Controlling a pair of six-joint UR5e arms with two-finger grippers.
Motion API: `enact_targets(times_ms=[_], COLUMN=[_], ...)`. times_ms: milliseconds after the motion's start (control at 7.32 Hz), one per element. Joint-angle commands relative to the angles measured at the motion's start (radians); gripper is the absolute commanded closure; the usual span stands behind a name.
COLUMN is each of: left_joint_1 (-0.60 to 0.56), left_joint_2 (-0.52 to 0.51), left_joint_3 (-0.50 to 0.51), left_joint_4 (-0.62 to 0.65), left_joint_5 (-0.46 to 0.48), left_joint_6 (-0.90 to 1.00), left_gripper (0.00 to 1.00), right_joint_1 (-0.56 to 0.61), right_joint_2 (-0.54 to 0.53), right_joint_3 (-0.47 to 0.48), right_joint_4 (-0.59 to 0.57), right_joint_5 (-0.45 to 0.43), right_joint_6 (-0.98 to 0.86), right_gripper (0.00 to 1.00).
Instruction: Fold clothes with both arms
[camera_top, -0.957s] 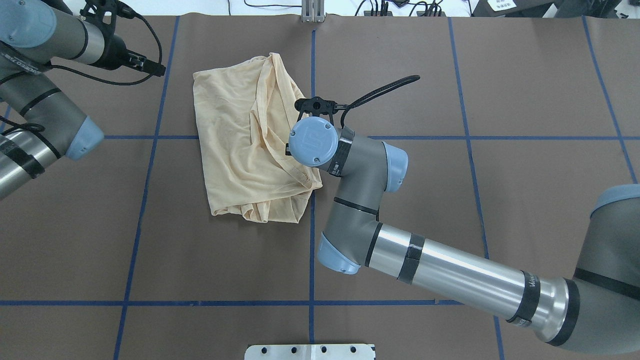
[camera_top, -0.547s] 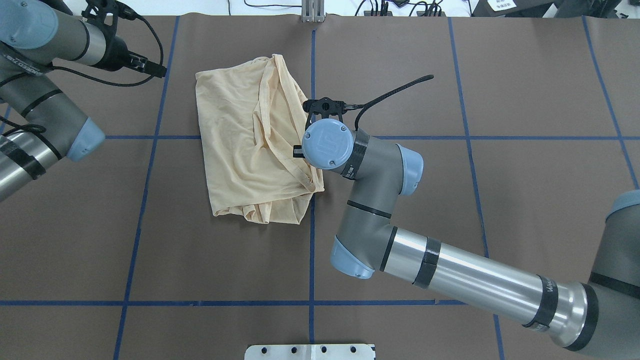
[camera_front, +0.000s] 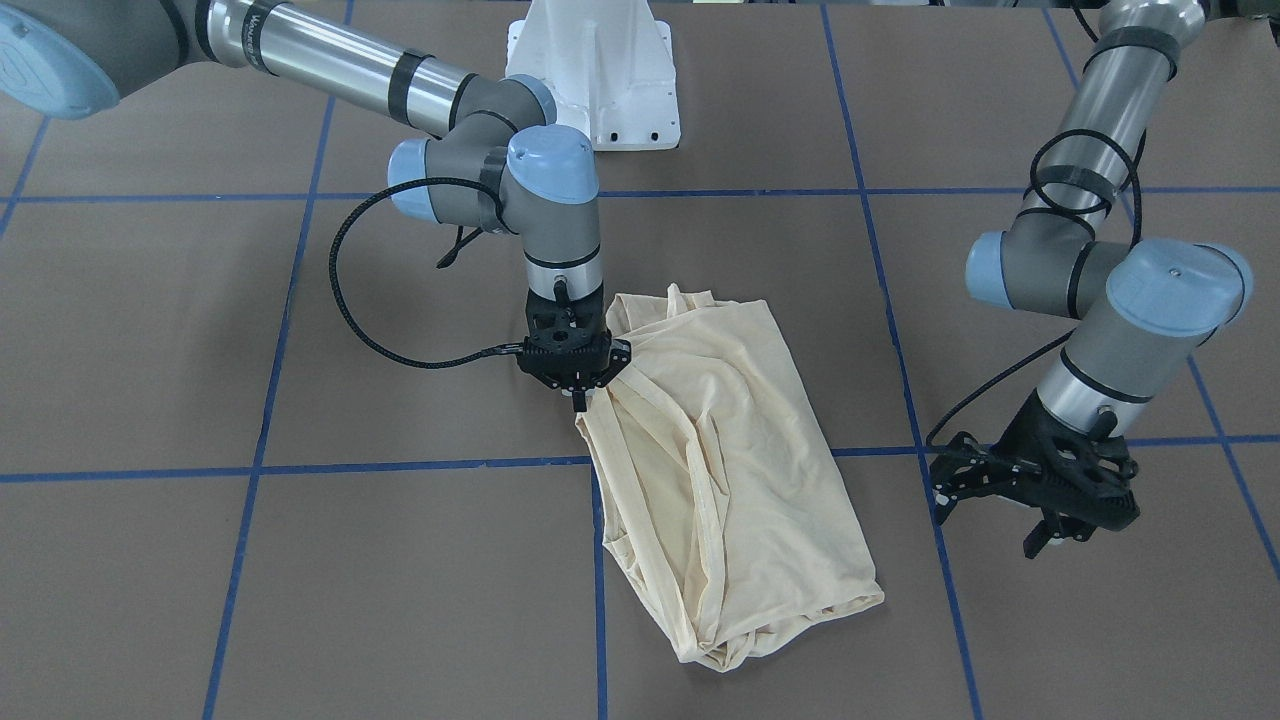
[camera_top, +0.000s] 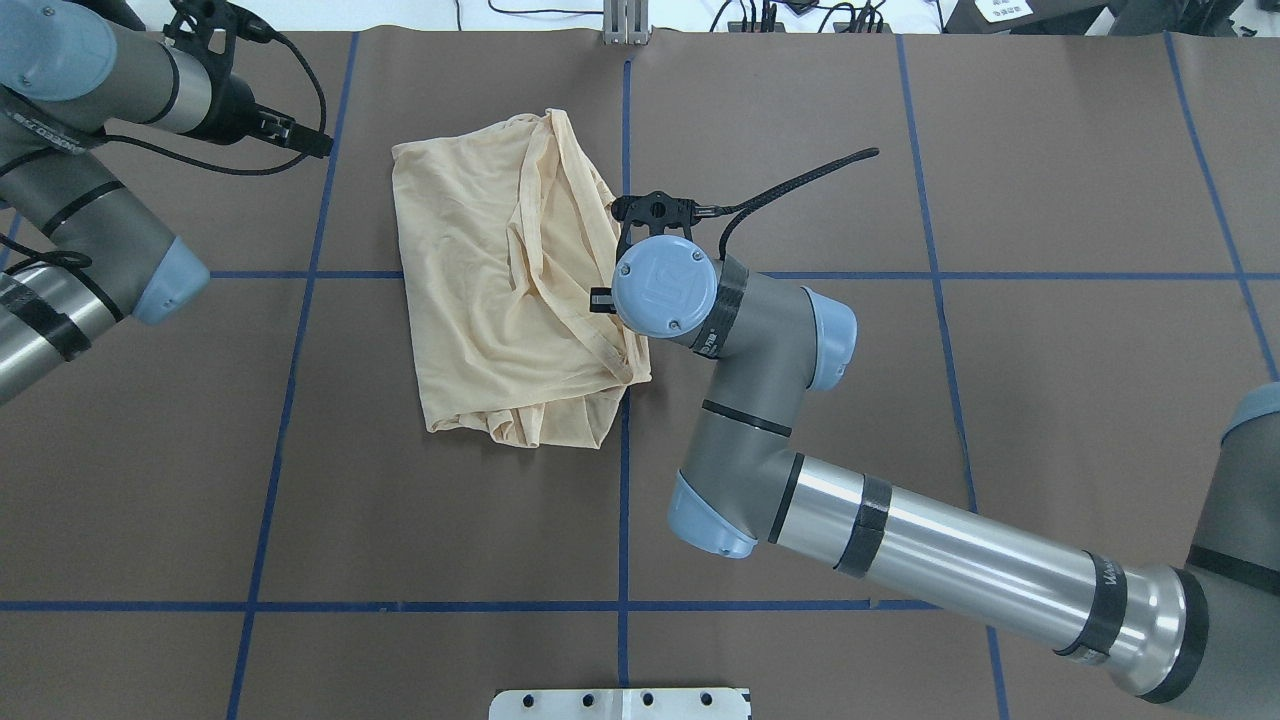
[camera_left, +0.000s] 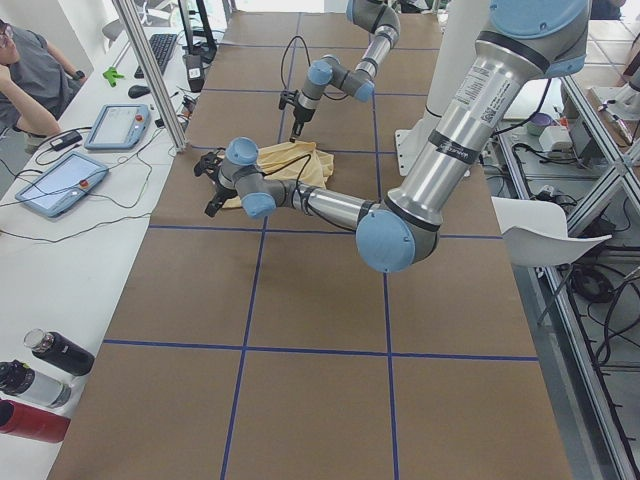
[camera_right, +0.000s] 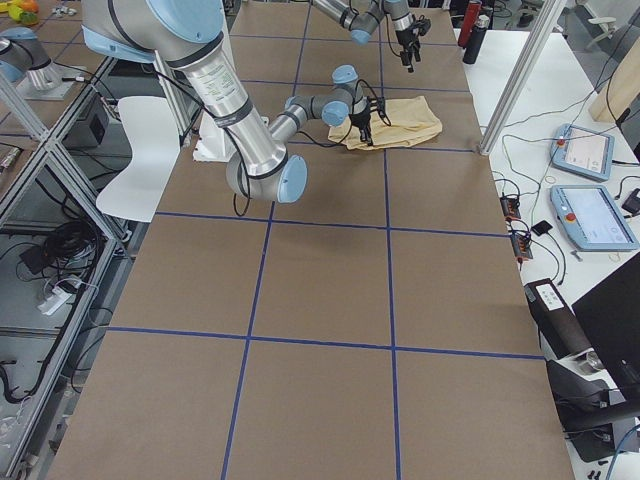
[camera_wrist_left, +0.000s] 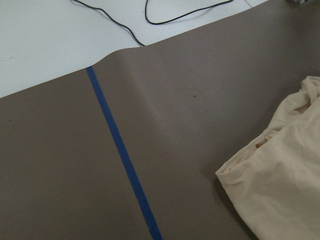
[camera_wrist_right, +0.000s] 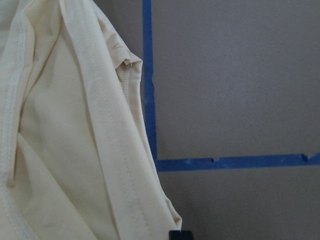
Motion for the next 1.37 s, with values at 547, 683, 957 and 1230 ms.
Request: enact_targets(times_ms=[547,683,957,1230], left_joint_1=[0.002,0.002,0.002,0.002], left_joint_2=[-0.001,-0.001,-0.001,-0.003], left_joint_3=[0.000,-0.002,0.000,0.000], left_joint_4=[0.000,0.000,0.000,0.000], left_joint_5=[0.000,0.000,0.000,0.000], left_joint_6=[-0.018,-0.031,-0.031,-0.031], left_gripper=[0.00,0.00,0.00,0.00], right_joint_1=[-0.038,-0.075,-0.115,-0.142], right_joint_2=[-0.253,-0.276,-0.334,-0.387], right_joint_3=[0.299,0.325,0.426,0.512], right_joint_4=[-0.008,-0.008,-0.055,-0.106], right_joint_5=[-0.030,-0.069,-0.089,-0.089], right_joint_6=[0.025,0.063,0.073,0.071], right_gripper=[1.00,1.00,1.00,1.00])
